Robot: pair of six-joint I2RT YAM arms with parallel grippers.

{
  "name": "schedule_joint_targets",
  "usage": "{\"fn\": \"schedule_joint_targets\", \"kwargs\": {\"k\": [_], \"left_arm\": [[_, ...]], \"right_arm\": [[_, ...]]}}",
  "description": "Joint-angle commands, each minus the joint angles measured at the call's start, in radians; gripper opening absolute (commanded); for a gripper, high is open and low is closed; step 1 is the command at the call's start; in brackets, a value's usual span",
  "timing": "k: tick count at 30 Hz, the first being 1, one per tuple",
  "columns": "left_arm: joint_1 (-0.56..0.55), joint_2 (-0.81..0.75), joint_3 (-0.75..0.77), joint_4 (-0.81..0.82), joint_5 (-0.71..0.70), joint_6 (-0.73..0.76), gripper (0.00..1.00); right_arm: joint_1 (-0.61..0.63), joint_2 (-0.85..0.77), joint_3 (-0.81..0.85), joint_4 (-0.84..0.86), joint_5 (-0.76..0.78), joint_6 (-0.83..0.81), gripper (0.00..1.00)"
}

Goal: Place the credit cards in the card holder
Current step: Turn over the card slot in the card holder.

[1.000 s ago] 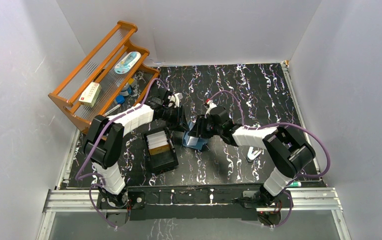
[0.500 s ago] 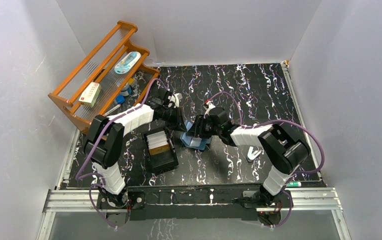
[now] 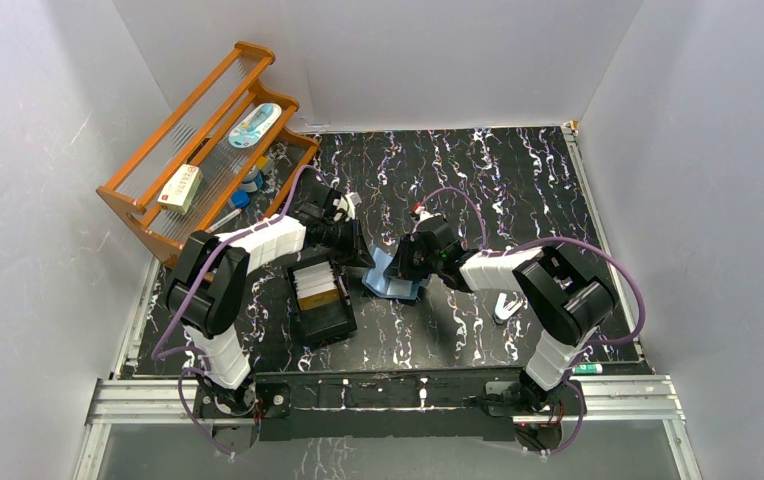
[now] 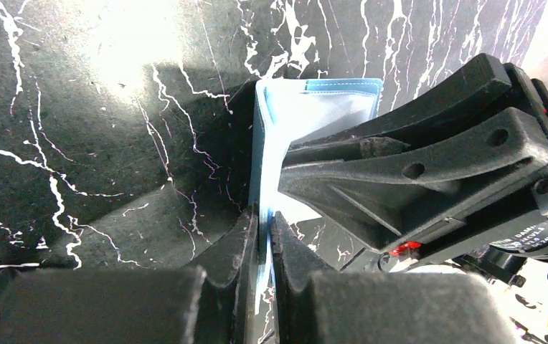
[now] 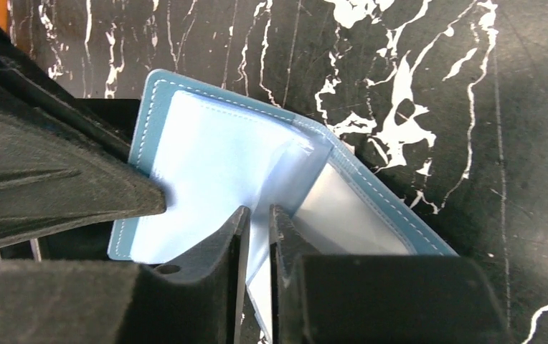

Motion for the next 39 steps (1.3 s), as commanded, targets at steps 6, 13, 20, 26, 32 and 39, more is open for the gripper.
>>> {"fn": "schedule_joint_targets", "kwargs": {"k": [6,13,20,26,32,39], "left_arm": [[-0.009,-0.096,-0.033,0.039,0.093,-0.038,0.0],[-0.009,-0.072,-0.082,0.163,0.172,-0.068,0.0],[-0.008,-0.084,-0.103,0.252,0.231,-0.086,0.0],[-0.009,-0.08,-0.12,0.291,0.247,-0.089,0.0],[-0.009,-0.081,-0.153,0.374,0.275,-0.112,0.06],[-0.009,-0.078,-0.157,0.402,0.293,-0.111,0.11]], "right_arm": [[-0.01,0.012,-0.029,-0.073,0.092,-0.066,0.14],[-0.021,0.017,-0.065,0.0,0.032,-0.07,0.11],[-0.034,0.017,-0.064,0.019,0.006,-0.073,0.11],[-0.04,0.046,-0.066,0.028,-0.001,-0.073,0.11],[-0.041,0.051,-0.076,0.036,-0.013,-0.066,0.11],[-0.041,0.044,-0.075,0.033,-0.019,-0.061,0.11]]}}
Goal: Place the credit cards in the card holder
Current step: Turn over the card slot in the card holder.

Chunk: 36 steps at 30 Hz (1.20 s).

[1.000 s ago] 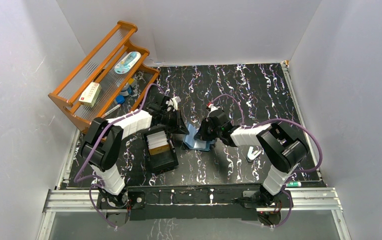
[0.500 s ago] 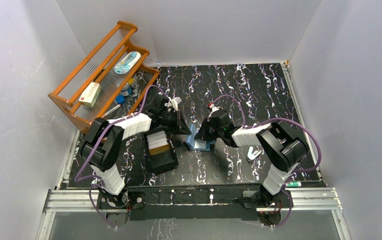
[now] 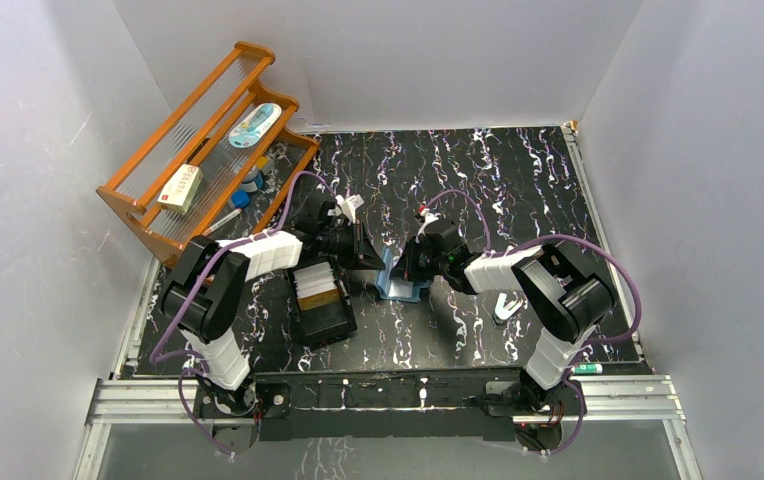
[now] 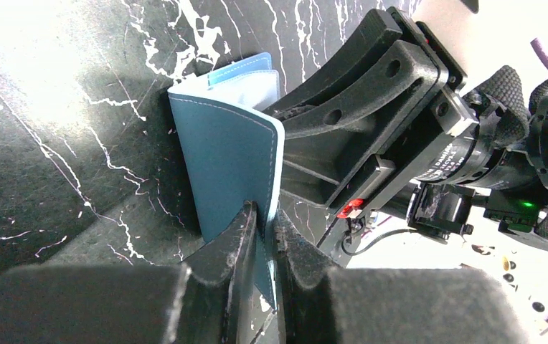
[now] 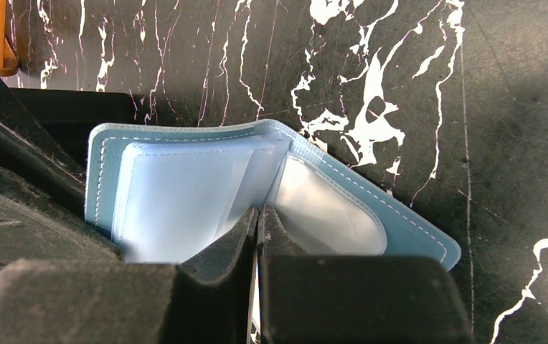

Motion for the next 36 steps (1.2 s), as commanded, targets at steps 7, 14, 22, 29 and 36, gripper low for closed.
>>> {"fn": "schedule_joint_targets", "kwargs": {"k": [7,14,22,29,36], "left_arm": [[-0.007,-0.03,0.007,0.066,0.116,-0.006,0.07],[-0.007,-0.004,0.037,0.005,0.084,0.03,0.0],[-0.006,-0.006,0.102,-0.166,-0.04,0.111,0.0],[-0.007,-0.019,0.201,-0.304,-0.125,0.148,0.0],[-0.009,-0.009,0.223,-0.332,-0.161,0.128,0.0]], "right_arm": [[-0.001,0.021,-0.022,-0.065,0.03,-0.027,0.11],[-0.001,0.028,-0.007,-0.082,0.023,-0.027,0.13],[-0.002,-0.073,0.047,-0.235,0.064,-0.028,0.29],[0.0,-0.24,0.088,-0.388,0.103,-0.011,0.53],[0.038,-0.3,0.133,-0.407,0.181,0.023,0.71]]}}
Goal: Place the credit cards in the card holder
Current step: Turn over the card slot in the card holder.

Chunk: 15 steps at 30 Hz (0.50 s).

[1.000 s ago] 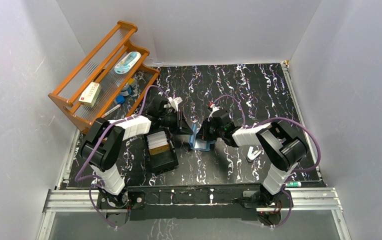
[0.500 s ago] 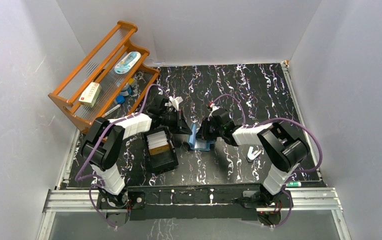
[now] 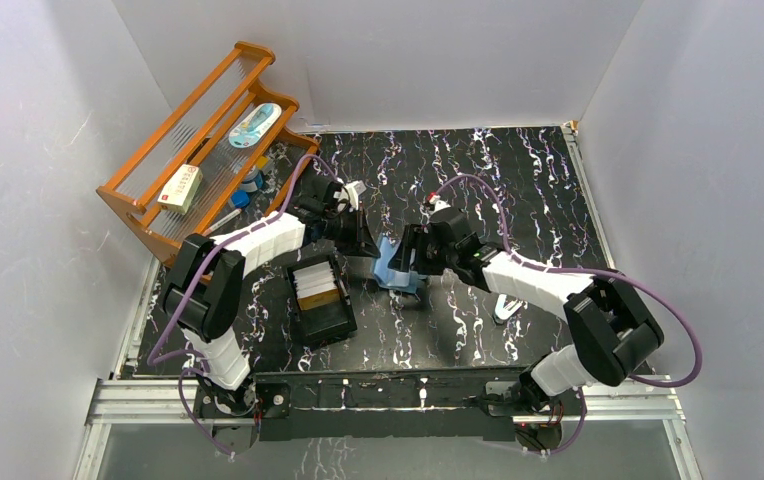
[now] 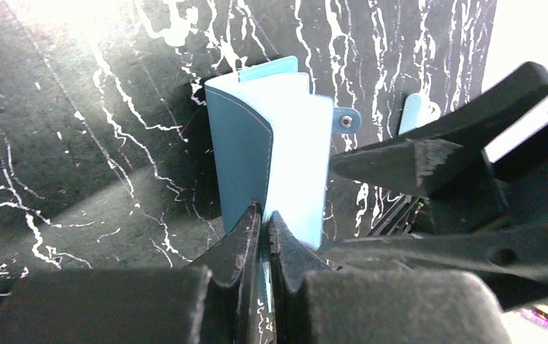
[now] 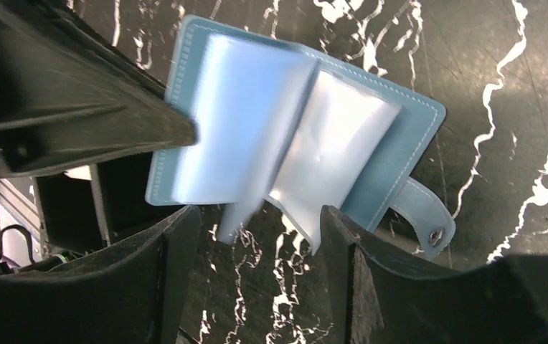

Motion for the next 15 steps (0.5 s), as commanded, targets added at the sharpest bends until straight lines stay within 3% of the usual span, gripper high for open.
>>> {"fn": "schedule_joint_targets", "kwargs": {"k": [1,8,15], "left_arm": [[-0.004,-0.017,0.031,-0.056,-0.019,0.005,0.0],[-0.002,-0.01,0.041,-0.073,-0.045,0.022,0.0],[0.021,0.023,0.065,-0.107,-0.07,0.036,0.04]], "right_arm": [[0.019,-0.02,0.075,-0.025,0.074,0.014,0.7],[0.019,0.051,0.091,-0.013,0.1,-0.013,0.6],[0.019,0.074,0.092,0.055,0.063,-0.054,0.4]]}}
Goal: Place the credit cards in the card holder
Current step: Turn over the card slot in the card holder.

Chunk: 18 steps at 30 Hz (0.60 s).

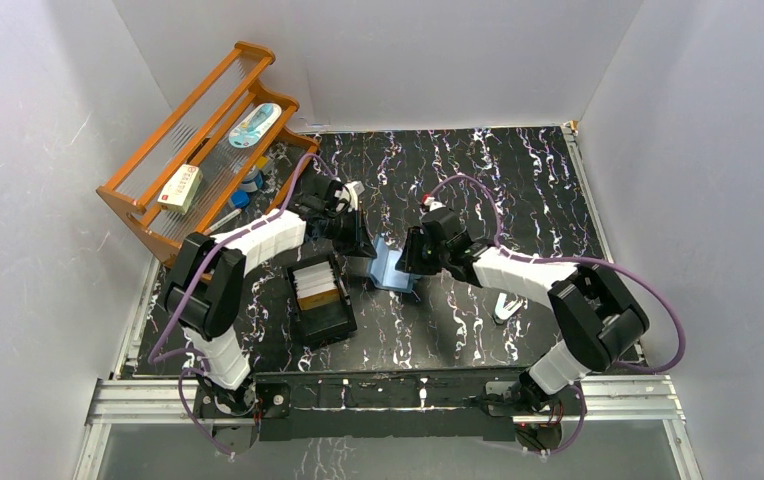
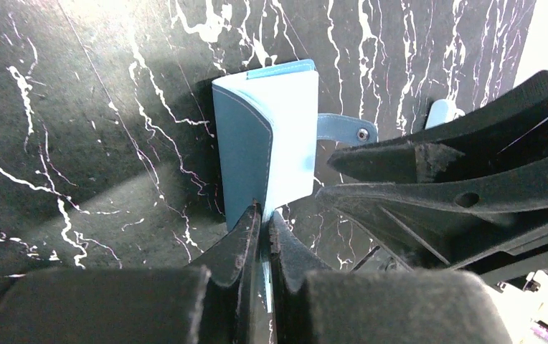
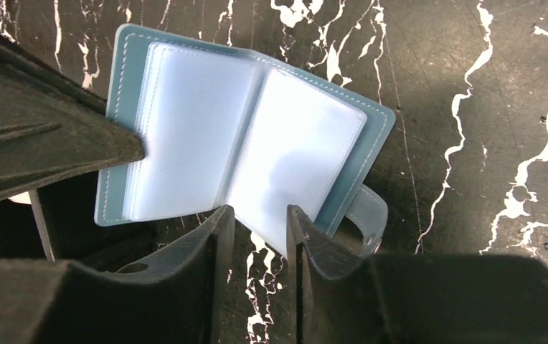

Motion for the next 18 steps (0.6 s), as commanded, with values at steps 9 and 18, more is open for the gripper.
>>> {"fn": "schedule_joint_targets", "kwargs": {"k": [9,18], "left_arm": [[0.034,0.04,0.078,-0.085,-0.004,0.025,0.26],[0.038,0.065,0.087,-0.103,0.005,0.033,0.42]], "right_arm": [[0.001,0.181,0.166,0.162,-0.077,-0.083,0.32],[0.006,0.256,0.191,0.202,-0.087,-0.017,0.25]]}}
